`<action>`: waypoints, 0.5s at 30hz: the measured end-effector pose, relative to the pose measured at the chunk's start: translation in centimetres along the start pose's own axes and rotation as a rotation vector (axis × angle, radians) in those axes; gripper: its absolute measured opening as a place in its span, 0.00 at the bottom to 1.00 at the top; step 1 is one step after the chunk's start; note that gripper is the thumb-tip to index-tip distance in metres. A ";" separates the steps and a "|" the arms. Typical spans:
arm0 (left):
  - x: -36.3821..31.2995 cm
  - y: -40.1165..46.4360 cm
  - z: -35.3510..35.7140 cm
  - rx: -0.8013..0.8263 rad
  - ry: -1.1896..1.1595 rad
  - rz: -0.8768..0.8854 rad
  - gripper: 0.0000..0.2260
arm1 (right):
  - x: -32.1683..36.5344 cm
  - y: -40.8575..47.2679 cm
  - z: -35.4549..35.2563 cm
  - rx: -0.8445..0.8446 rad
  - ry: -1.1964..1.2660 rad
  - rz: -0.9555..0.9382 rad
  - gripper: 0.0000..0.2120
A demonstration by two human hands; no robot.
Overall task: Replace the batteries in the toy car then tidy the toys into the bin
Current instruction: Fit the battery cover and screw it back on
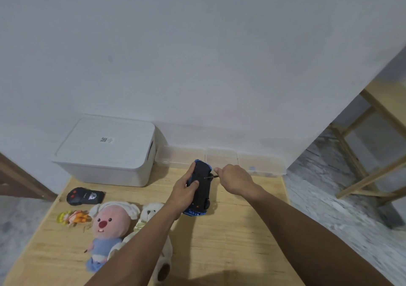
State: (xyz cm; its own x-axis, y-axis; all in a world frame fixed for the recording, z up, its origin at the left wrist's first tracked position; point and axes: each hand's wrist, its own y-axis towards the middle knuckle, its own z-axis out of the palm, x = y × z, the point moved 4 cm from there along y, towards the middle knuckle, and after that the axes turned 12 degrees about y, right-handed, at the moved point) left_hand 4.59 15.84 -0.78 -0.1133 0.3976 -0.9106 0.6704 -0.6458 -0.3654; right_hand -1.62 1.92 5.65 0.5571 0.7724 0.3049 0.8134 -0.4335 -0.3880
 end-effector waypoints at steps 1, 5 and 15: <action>0.0 0.0 -0.1 0.008 0.015 0.004 0.26 | -0.3 0.5 0.4 0.002 0.026 0.023 0.18; 0.6 -0.2 -0.2 0.027 0.076 -0.007 0.26 | -1.2 1.3 1.4 -0.049 0.218 0.122 0.13; 1.7 -0.3 -0.2 -0.013 0.047 -0.091 0.28 | -3.7 1.3 1.8 -0.101 0.675 0.168 0.08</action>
State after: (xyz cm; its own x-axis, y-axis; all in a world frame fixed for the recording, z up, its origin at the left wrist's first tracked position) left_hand 4.37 16.84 -2.17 -0.1401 0.4844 -0.8635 0.6681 -0.5974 -0.4436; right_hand -2.90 -0.70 2.47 0.6324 0.2484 0.7338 0.7005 -0.5878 -0.4047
